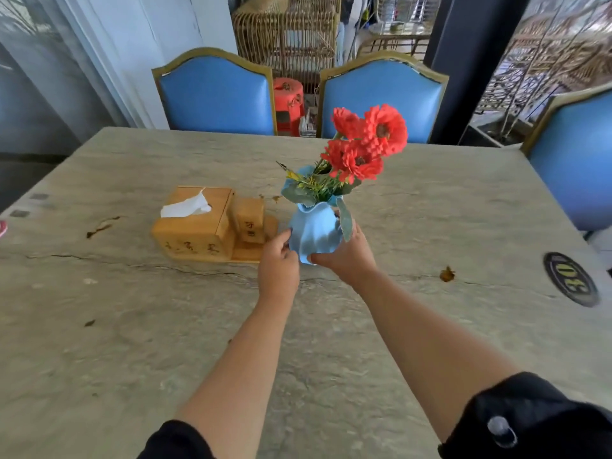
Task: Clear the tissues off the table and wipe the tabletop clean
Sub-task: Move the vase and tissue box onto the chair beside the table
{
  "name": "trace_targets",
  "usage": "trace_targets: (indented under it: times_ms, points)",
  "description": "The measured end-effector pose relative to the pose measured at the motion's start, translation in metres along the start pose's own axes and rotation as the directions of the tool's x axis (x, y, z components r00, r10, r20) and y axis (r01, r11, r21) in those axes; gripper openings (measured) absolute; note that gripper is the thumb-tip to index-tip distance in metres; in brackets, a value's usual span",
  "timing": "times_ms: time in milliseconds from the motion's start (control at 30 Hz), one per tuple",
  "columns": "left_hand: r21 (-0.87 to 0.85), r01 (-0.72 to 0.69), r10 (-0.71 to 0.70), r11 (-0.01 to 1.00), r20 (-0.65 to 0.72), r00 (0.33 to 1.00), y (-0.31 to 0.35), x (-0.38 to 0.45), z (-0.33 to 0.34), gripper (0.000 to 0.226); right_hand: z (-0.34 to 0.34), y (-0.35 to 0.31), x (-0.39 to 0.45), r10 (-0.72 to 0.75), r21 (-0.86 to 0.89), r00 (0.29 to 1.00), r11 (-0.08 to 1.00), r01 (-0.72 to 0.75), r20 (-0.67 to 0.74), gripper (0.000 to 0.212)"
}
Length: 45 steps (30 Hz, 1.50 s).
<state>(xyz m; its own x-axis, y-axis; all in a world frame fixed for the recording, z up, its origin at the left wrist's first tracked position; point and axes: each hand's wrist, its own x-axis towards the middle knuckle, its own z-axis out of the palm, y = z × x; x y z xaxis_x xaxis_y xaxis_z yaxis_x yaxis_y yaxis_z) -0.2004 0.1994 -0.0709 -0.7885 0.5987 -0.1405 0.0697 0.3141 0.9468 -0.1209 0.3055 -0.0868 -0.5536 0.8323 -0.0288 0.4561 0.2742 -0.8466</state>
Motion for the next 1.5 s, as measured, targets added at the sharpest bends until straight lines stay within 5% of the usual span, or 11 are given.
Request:
trace_targets:
  times_ms: [467, 867, 967, 1200, 1500]
  points:
    - [-0.153, 0.034, -0.009, 0.988, 0.164, 0.986, 0.101, -0.193, 0.124, 0.035, -0.23, 0.054, -0.174, 0.041, -0.024, 0.968, 0.999, -0.048, -0.246, 0.109]
    - [-0.243, 0.095, 0.014, 0.965, 0.411, 0.912, 0.139, -0.364, 0.308, 0.038, -0.438, 0.149, -0.325, 0.124, 0.029, 0.915, 0.992, -0.122, -0.384, 0.075]
    - [-0.221, 0.081, 0.027, 0.972, 0.449, 0.893, 0.143, -0.37, 0.349, 0.043, -0.468, 0.177, -0.319, 0.136, 0.057, 0.903, 0.991, -0.123, -0.408, 0.059]
    - [-0.252, 0.137, 0.004, 0.958, 0.488, 0.873, 0.163, -0.342, 0.429, 0.043, -0.514, 0.237, -0.253, 0.183, 0.101, 0.898, 0.983, -0.155, -0.4, 0.085]
    - [-0.055, 0.076, -0.046, 0.996, 0.417, 0.908, 0.147, -0.241, 0.532, 0.041, -0.534, 0.318, -0.117, 0.217, 0.138, 0.915, 0.974, -0.18, -0.34, 0.1]
